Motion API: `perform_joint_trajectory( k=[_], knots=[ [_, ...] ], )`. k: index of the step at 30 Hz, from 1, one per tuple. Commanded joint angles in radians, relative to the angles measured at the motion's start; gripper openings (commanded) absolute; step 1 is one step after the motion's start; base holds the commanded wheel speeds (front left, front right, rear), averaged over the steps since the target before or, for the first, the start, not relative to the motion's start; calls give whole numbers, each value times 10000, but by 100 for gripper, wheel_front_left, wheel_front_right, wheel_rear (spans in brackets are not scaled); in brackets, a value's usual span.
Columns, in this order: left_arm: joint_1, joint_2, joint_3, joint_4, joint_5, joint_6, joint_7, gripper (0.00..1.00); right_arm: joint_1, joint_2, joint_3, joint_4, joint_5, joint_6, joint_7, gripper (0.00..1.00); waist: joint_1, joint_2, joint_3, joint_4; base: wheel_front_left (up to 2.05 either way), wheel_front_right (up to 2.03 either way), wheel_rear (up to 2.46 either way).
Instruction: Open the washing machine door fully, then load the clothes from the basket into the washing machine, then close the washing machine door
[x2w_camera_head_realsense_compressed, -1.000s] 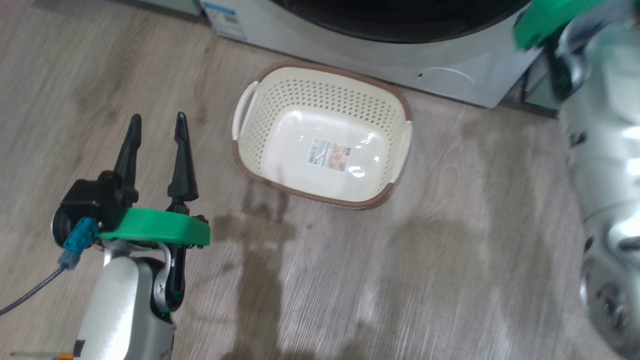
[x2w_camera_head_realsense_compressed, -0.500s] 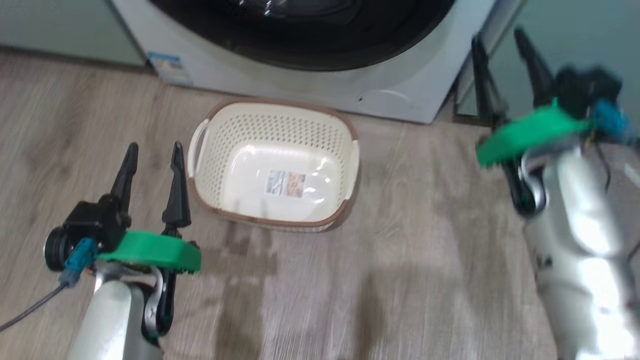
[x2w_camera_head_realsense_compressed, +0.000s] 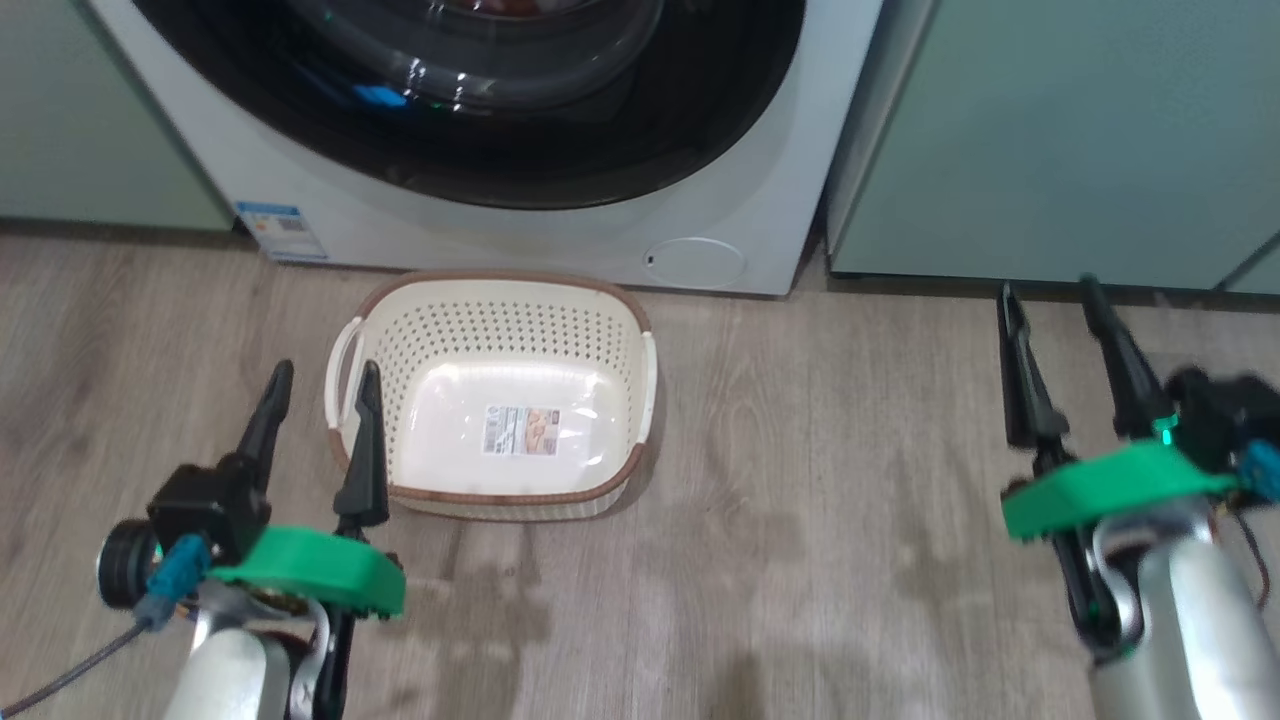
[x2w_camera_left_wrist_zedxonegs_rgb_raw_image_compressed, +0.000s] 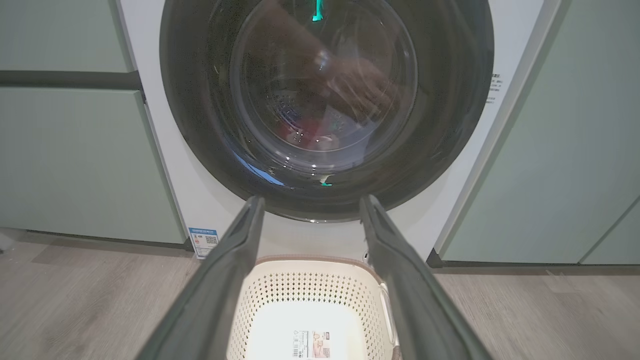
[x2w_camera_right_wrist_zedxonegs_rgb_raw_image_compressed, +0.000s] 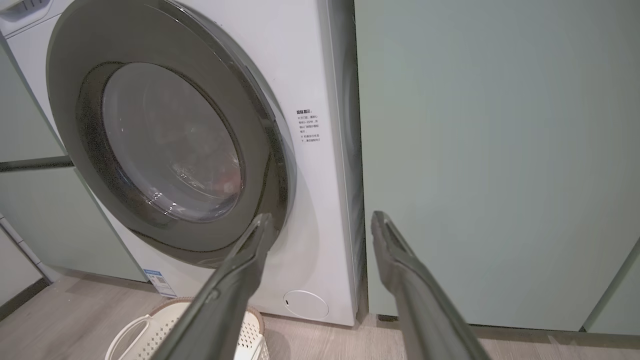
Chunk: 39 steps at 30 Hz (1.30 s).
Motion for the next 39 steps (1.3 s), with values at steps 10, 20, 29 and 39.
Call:
perform_joint_trajectory(
  k=[10, 20, 29, 39],
  knots=[
    [480, 315, 178, -546, 143, 132, 49, 100, 1546, 84, 160, -1854, 150, -4, 698, 100, 1, 0, -629, -359, 0, 0, 0],
    [795, 389, 127, -707, 154, 257, 153, 100, 2202, 84, -51, -2366, 188, -4, 932, 100, 1, 0, -861, -398, 0, 0, 0],
    [917, 483, 126, -837, 81, 306, 230, 100, 2409, 85, -137, -2629, 177, -4, 1024, 100, 1, 0, -923, -441, 0, 0, 0],
    [910, 516, 95, -880, -8, 361, 256, 100, 2403, 85, -178, -2689, 179, -4, 1032, 100, 1, 0, -915, -446, 0, 0, 0]
  ],
)
